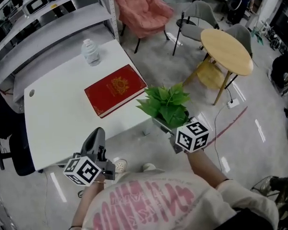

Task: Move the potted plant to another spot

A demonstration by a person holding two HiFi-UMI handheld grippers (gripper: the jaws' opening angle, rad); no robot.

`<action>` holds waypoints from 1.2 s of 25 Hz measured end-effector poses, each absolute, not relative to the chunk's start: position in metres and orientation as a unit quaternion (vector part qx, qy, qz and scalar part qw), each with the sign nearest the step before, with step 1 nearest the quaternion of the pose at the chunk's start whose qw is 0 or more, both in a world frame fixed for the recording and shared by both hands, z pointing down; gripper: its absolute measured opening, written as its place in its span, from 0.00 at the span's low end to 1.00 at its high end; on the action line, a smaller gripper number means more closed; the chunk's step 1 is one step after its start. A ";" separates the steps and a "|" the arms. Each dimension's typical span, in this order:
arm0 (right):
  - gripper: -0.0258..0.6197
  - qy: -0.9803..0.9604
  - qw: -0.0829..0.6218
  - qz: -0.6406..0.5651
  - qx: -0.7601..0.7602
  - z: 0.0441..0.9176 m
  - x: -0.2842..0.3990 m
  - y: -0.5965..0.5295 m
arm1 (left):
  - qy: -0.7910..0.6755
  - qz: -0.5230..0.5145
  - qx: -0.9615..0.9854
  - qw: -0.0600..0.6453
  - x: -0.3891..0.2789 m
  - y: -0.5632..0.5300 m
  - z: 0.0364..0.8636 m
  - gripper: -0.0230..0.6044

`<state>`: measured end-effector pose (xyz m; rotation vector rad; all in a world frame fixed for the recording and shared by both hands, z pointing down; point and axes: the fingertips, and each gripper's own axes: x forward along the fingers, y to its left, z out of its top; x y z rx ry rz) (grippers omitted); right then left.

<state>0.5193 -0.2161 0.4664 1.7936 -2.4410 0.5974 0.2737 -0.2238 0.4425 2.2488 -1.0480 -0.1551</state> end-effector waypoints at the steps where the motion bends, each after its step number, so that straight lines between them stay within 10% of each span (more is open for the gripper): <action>1: 0.84 -0.796 0.029 0.192 0.574 0.468 0.519 -0.222 | -0.418 -0.065 0.847 0.322 0.264 -0.223 0.443 0.04; 30: 0.84 -0.852 0.071 0.196 0.480 0.519 0.472 -0.316 | -0.625 -0.085 0.695 0.345 0.159 -0.143 0.477 0.04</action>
